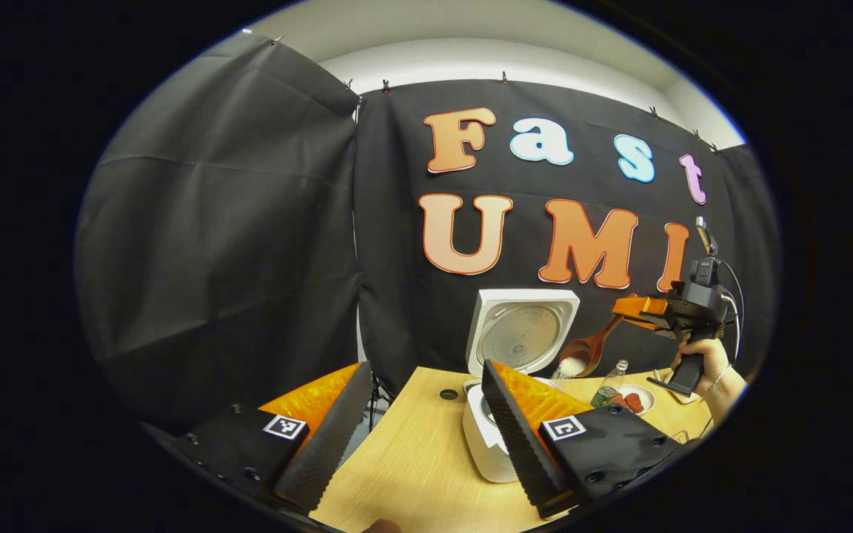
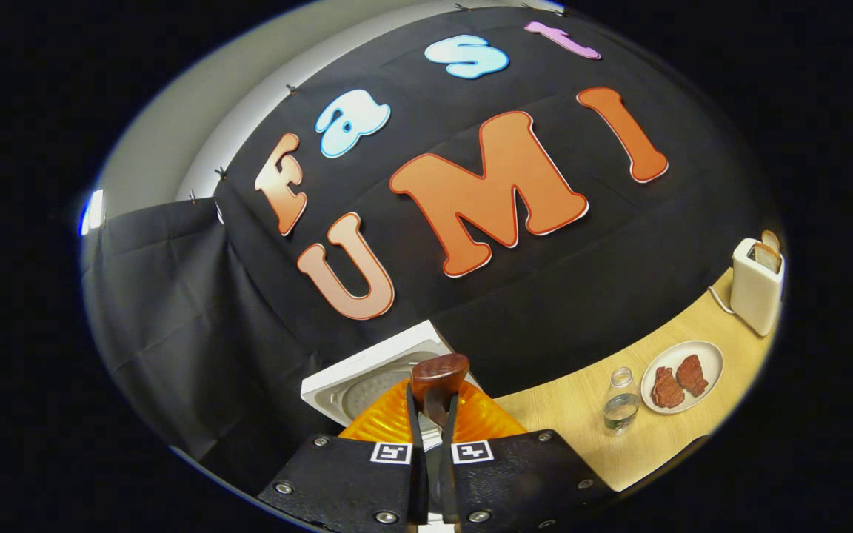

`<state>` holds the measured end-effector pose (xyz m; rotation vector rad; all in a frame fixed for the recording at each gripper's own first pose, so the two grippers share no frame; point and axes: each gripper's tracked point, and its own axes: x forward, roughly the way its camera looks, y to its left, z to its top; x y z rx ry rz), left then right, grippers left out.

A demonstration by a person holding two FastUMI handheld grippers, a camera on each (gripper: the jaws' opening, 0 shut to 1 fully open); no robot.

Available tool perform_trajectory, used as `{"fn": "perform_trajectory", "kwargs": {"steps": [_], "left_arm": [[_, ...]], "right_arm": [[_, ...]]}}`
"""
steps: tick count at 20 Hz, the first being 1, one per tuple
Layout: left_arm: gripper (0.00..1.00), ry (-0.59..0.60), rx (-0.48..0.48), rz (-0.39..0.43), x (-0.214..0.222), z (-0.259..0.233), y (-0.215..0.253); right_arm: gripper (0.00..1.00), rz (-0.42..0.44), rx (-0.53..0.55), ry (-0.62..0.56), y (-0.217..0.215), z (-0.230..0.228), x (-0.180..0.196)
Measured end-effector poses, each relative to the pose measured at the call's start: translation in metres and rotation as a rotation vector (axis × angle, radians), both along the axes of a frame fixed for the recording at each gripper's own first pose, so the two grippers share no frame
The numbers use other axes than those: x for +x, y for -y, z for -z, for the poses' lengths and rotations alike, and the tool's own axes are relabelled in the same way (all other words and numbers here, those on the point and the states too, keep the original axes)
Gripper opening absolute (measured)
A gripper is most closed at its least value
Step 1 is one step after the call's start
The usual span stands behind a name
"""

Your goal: Close the left gripper, press the button to open the rice cooker; take a wooden spoon from the chopstick holder with the right hand, scoop a spoonful of rice and pour it into the rice cooker, then put the wooden spoon back into the chopstick holder.

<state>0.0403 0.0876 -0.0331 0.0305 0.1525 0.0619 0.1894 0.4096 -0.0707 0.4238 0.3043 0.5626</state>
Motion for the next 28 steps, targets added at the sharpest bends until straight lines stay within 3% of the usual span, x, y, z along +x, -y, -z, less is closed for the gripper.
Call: {"fn": "perform_trajectory", "kwargs": {"steps": [12, 28], "left_arm": [[1.0, -0.003, 0.003, -0.009, 0.0, 0.002, -0.002], [1.0, -0.013, 0.026, -0.018, -0.011, 0.006, -0.006]], "right_arm": [[0.05, -0.095, -0.2, 0.212, -0.021, -0.015, -0.018], [0.05, -0.183, -0.313, 0.325, -0.031, -0.015, -0.046]]}}
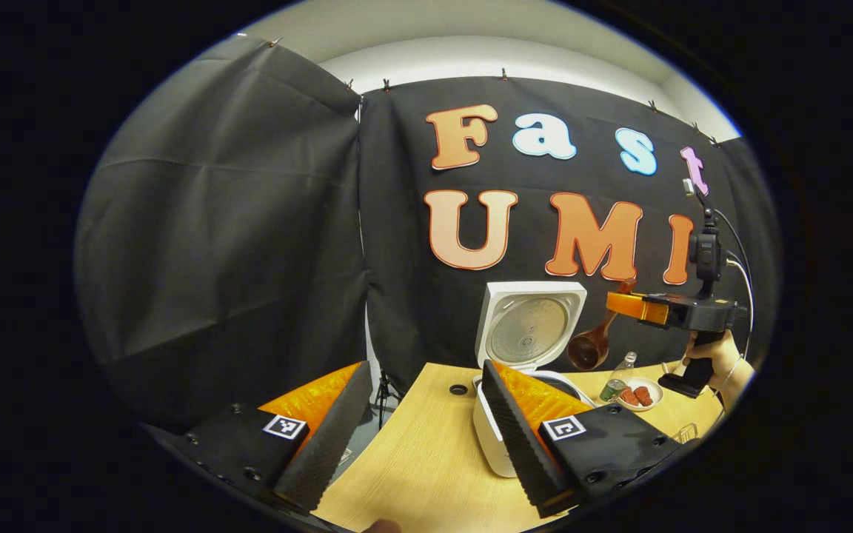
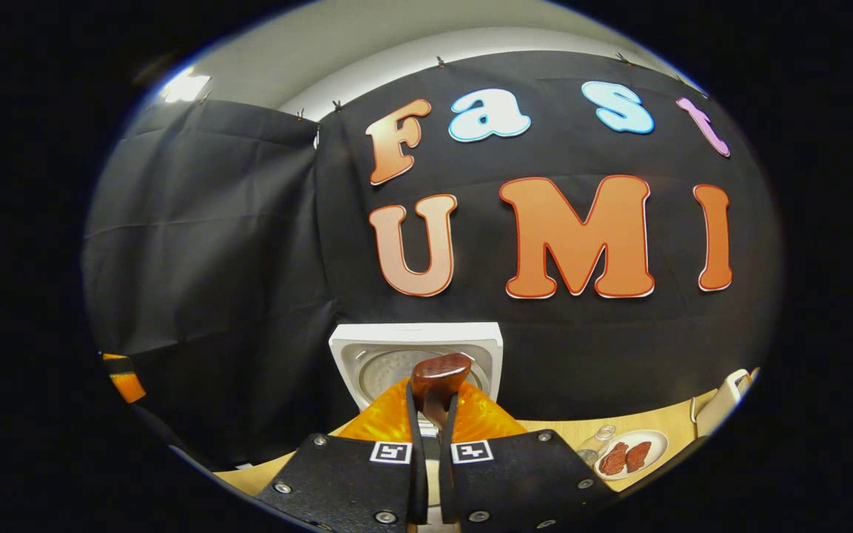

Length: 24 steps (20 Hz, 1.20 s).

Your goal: Close the left gripper, press the button to open the rice cooker; take a wooden spoon from the chopstick holder with the right hand, scoop a spoonful of rice and pour it into the rice cooker, then put the wooden spoon back into the chopstick holder.

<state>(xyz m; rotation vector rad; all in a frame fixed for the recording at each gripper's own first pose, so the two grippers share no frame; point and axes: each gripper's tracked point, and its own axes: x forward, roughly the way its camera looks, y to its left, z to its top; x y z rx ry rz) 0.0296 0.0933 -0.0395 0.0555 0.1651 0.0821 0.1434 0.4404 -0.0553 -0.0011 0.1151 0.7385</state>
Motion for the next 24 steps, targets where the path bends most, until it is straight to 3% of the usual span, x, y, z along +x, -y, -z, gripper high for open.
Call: {"fn": "perform_trajectory", "kwargs": {"steps": [10, 24], "left_arm": [[1.0, 0.008, -0.019, 0.033, -0.015, -0.005, 0.016], [1.0, 0.025, -0.029, 0.121, -0.033, -0.01, 0.053]], "right_arm": [[0.06, 0.059, 0.059, -0.061, 0.06, -0.002, -0.012], [0.05, 0.314, 0.073, -0.156, 0.252, 0.035, -0.048]]}}
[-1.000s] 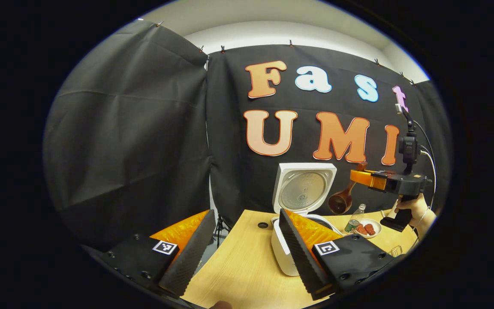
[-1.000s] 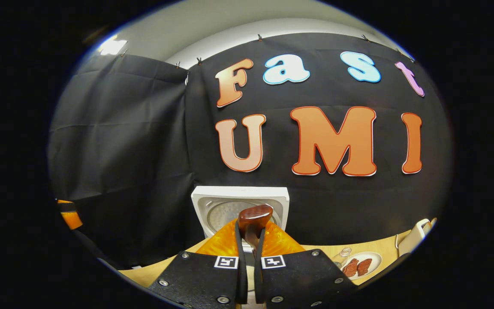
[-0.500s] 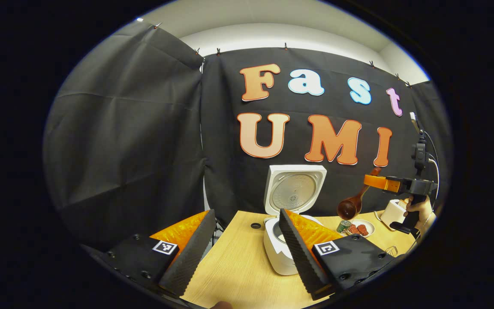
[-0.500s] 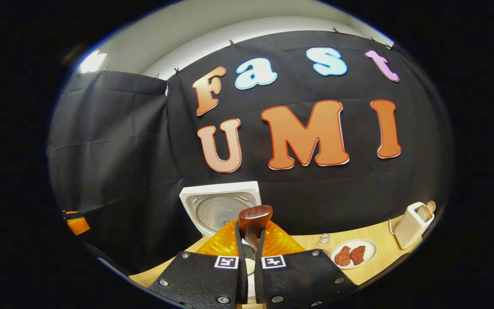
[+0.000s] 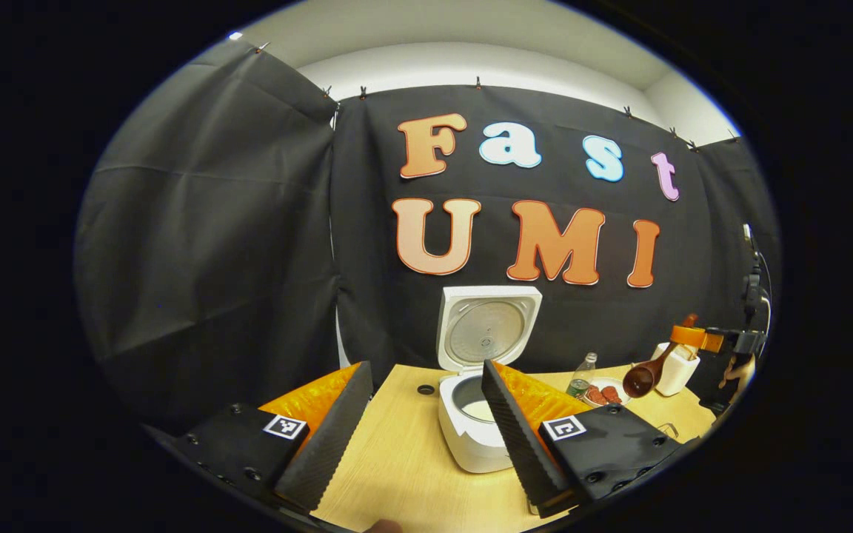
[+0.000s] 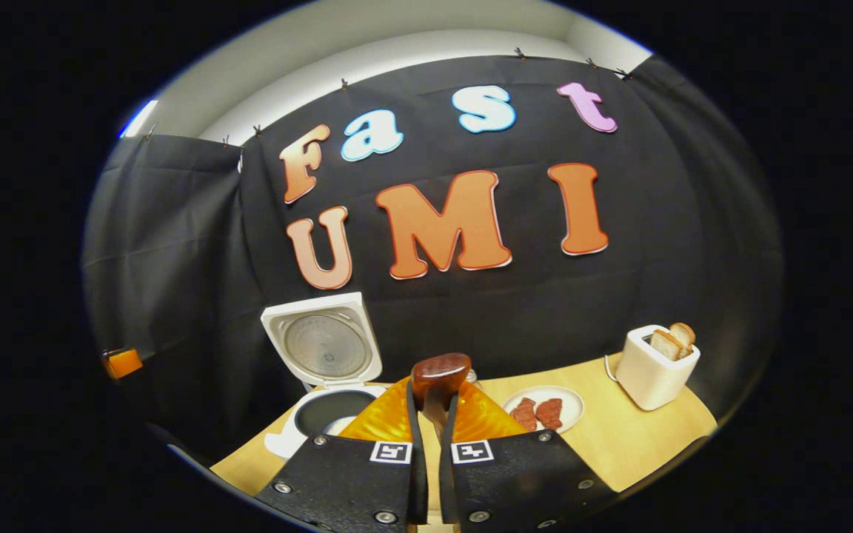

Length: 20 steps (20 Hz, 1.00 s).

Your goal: Close the left gripper, press the button to open the rice cooker; take a wooden spoon from the chopstick holder with the right hand, scoop a spoonful of rice and pour it into the rice cooker, then put the wooden spoon back into the chopstick holder.

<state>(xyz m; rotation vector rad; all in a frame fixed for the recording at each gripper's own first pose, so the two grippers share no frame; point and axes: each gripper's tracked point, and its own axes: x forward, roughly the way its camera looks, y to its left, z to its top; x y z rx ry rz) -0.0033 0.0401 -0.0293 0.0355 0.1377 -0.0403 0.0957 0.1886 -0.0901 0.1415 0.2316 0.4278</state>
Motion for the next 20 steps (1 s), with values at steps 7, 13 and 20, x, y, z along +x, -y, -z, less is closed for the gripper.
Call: {"fn": "perform_trajectory", "kwargs": {"steps": [7, 13, 20], "left_arm": [[1.0, 0.021, 0.01, -0.002, 0.0, -0.005, 0.003], [1.0, 0.02, -0.008, 0.002, 0.014, -0.003, 0.011], [1.0, 0.031, 0.006, -0.007, 0.024, -0.006, 0.016]], "right_arm": [[0.06, 0.171, 0.009, -0.102, 0.099, 0.045, -0.027], [0.06, 0.297, 0.04, -0.188, 0.149, 0.093, -0.05], [0.06, 0.35, 0.096, -0.295, 0.16, 0.152, -0.049]]}}
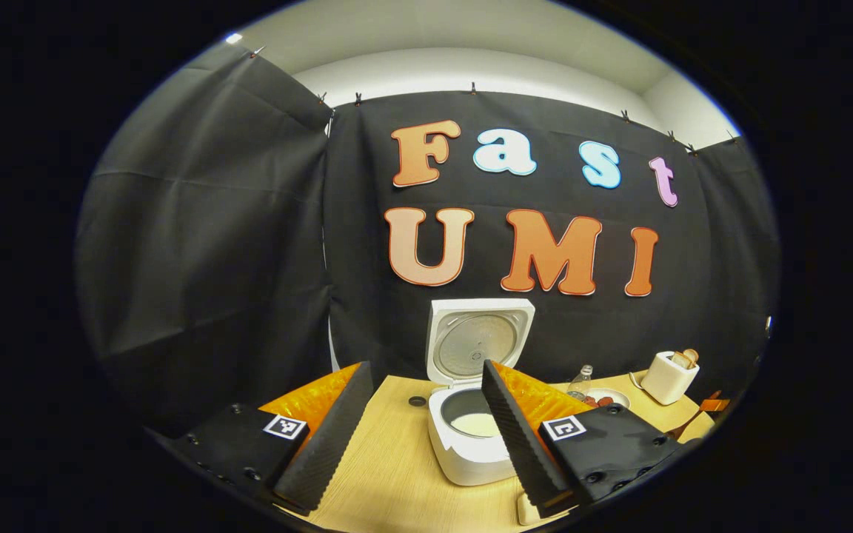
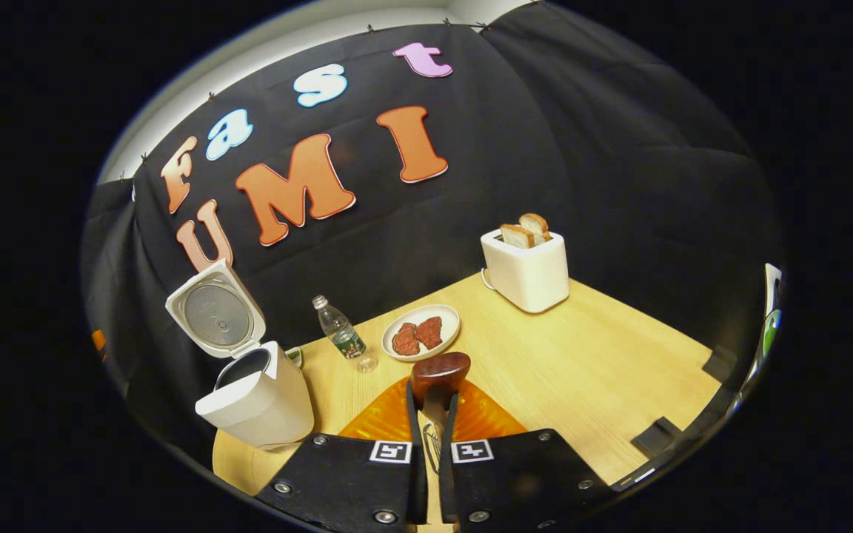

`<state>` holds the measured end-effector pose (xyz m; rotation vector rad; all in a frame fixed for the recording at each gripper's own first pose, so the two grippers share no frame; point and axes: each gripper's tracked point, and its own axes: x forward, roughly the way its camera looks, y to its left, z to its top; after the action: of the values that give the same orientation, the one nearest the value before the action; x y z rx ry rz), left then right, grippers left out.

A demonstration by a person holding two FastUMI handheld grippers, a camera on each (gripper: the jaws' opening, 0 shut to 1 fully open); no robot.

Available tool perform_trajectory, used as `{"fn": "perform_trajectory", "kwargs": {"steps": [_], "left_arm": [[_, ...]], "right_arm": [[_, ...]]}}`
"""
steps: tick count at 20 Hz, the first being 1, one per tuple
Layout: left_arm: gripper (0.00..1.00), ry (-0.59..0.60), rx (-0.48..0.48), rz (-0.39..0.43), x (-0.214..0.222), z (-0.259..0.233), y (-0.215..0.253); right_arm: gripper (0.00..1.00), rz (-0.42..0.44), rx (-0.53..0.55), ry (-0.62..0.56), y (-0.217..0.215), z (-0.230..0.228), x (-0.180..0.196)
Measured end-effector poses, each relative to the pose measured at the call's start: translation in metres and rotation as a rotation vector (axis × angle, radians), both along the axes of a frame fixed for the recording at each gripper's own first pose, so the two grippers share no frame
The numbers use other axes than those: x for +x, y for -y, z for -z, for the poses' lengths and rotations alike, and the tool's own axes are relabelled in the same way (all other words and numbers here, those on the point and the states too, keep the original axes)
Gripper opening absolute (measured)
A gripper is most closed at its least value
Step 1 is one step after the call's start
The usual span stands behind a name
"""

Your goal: Close the left gripper, press the button to open the rice cooker; take a wooden spoon from the chopstick holder with the right hand, scoop a spoonful of rice and pour it into the rice cooker, then put the wooden spoon back into the chopstick holder.

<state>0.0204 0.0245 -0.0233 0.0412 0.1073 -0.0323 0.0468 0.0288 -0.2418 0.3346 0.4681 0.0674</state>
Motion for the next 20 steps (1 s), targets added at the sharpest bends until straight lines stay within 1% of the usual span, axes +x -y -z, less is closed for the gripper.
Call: {"fn": "perform_trajectory", "kwargs": {"steps": [2, 6, 10, 11, 12, 13, 14, 16, 18, 20], "left_arm": [[1.0, -0.006, 0.0, 0.002, 0.0, 0.0, 0.0], [1.0, 0.001, 0.012, -0.02, -0.001, -0.005, -0.008], [1.0, 0.0, 0.016, -0.022, 0.0, -0.006, -0.007], [1.0, -0.002, 0.013, -0.021, 0.0, -0.004, -0.006], [1.0, -0.003, 0.012, -0.021, 0.001, -0.005, -0.005], [1.0, -0.004, 0.011, -0.02, 0.002, -0.004, -0.003], [1.0, -0.005, 0.01, -0.018, 0.003, -0.004, -0.001], [1.0, -0.003, 0.003, -0.007, 0.004, -0.005, 0.005], [1.0, 0.004, -0.006, 0.009, 0.008, -0.01, 0.011], [1.0, 0.008, -0.006, 0.006, 0.014, -0.016, 0.014]], "right_arm": [[0.05, 0.003, 0.024, -0.027, -0.003, 0.015, 0.002], [0.06, 0.005, 0.051, -0.061, -0.001, 0.037, 0.004], [0.06, 0.021, 0.103, -0.067, 0.007, 0.039, 0.005], [0.12, 0.025, 0.113, -0.074, 0.01, 0.041, 0.006], [0.13, 0.033, 0.123, -0.081, 0.014, 0.041, 0.006], [0.16, 0.044, 0.134, -0.088, 0.017, 0.042, 0.006], [0.18, 0.058, 0.134, -0.096, 0.022, 0.044, 0.006], [0.24, 0.087, 0.109, -0.113, 0.035, 0.05, 0.004], [0.36, 0.106, 0.084, -0.131, 0.044, 0.051, 0.001], [0.7, 0.13, 0.026, -0.136, 0.052, 0.049, -0.003]]}}
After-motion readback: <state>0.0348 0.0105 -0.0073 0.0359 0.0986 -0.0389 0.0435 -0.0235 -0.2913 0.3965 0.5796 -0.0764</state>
